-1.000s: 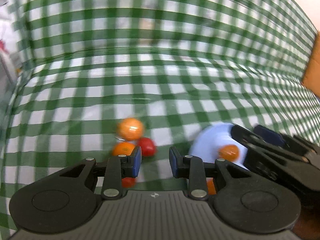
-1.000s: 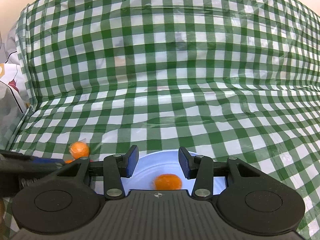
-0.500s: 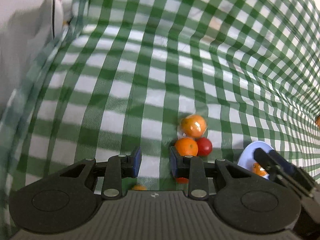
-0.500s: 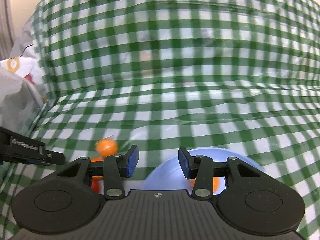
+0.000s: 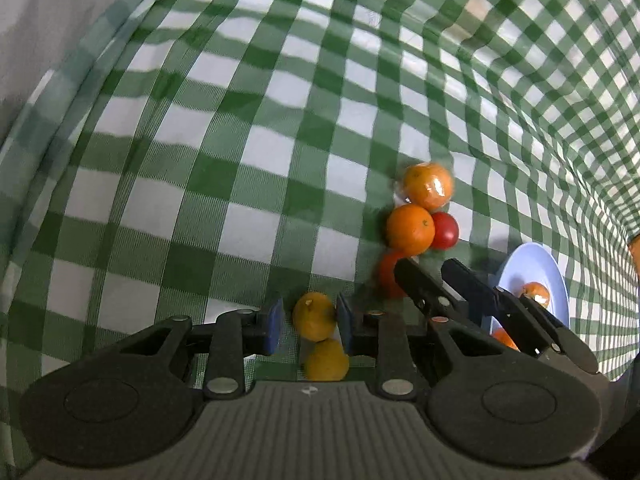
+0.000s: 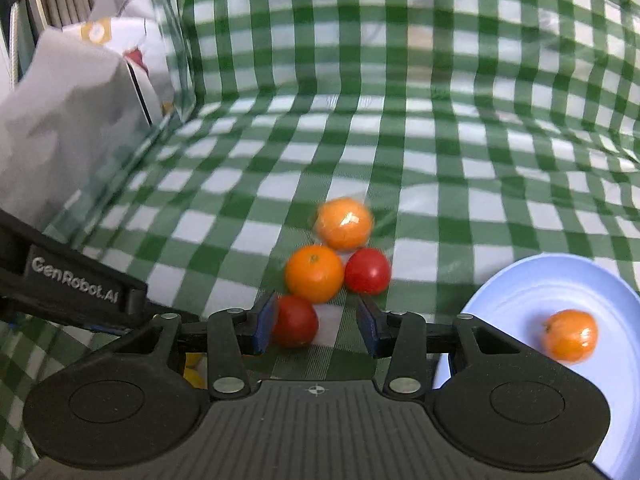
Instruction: Organize fruits
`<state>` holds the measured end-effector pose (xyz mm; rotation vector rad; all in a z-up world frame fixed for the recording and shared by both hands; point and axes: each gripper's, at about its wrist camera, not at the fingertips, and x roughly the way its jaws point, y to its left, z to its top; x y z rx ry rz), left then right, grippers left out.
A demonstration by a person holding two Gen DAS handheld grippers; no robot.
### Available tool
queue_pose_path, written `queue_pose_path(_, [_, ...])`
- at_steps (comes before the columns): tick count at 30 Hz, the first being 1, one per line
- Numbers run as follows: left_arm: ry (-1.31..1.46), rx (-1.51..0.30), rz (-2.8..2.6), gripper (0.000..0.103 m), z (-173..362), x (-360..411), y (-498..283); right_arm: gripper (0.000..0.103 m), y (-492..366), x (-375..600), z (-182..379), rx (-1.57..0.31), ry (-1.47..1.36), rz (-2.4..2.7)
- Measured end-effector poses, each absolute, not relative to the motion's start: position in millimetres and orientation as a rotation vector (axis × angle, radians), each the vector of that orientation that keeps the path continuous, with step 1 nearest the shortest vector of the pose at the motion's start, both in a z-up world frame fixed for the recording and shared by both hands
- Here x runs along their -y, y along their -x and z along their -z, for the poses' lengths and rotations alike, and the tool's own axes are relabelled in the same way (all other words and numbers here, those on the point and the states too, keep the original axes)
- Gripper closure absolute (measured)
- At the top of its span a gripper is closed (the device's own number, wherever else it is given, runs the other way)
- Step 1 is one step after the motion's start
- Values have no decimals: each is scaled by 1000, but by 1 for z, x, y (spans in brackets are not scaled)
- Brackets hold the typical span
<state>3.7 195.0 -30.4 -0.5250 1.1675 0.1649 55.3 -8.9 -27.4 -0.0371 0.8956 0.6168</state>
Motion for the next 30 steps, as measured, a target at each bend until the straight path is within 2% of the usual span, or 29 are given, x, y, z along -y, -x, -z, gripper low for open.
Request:
queue_pose_path(13, [578,-1187,-141,77,34,-197,-6,58,-64,8,35,-957,-24,-651])
queue_pose_path(18, [441,-1122,-187,77,21,-191,-9,56,-53,-7,41,-958,86,-690])
queue_pose_path(19, [412,-1106,-199,77,18,-189,-10,59,-49,-11,40,-946,116,-695])
queue_pose_path(21, [367,-1084,-212,77,15,-185,-12,74,-47,-12,39,-938,118,-704])
queue_pose_path(30, [299,-1114,-203,76,29,-177,-21,74,-46,-5,37,-945,152,-622])
